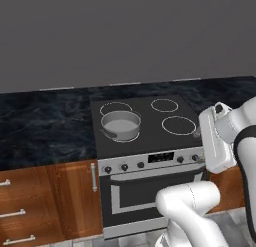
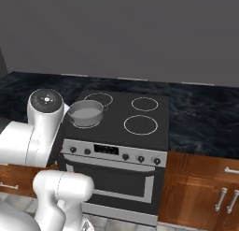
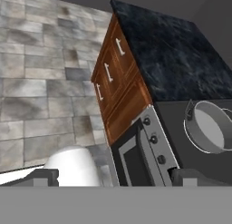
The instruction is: Move the pot and pan from the stove into the sink.
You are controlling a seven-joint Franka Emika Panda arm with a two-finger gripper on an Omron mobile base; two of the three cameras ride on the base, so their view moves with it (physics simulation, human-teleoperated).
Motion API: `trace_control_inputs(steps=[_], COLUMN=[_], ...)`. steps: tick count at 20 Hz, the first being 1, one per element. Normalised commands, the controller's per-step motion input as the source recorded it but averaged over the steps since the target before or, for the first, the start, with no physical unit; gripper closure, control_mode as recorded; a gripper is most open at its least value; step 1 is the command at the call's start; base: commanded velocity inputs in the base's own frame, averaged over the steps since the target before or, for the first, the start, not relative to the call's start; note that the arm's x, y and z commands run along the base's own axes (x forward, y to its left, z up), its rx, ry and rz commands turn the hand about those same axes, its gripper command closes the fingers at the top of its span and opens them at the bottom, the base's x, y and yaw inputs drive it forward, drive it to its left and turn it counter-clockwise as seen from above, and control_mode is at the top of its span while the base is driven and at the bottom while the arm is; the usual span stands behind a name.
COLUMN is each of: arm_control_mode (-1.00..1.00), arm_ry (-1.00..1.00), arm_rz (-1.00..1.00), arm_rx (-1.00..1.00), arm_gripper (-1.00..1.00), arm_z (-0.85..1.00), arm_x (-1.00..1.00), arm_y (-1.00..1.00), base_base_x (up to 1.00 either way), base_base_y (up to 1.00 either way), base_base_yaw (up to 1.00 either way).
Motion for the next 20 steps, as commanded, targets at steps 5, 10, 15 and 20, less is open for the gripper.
trace_control_inputs(steps=[5, 10, 15, 20], arm_control_mode=[1.0, -1.0, -1.0, -1.0], arm_ry=[0.0, 0.0, 0.02, 0.02], arm_rz=[0.0, 0.0, 0.0, 0.0], arm_rx=[0.0, 0.0, 0.0, 0.0], arm_gripper=[-1.0, -1.0, -1.0, -1.0], arm_z=[0.0, 0.0, -0.01, -0.06], arm_x=[0.0, 0.0, 0.26, 0.5], arm_y=[0.0, 0.0, 0.02, 0.13], base_base_x=[0.69, 0.08, 0.0, 0.0], base_base_y=[0.11, 0.0, 0.0, 0.0], base_base_yaw=[-0.04, 0.0, 0.0, 0.0])
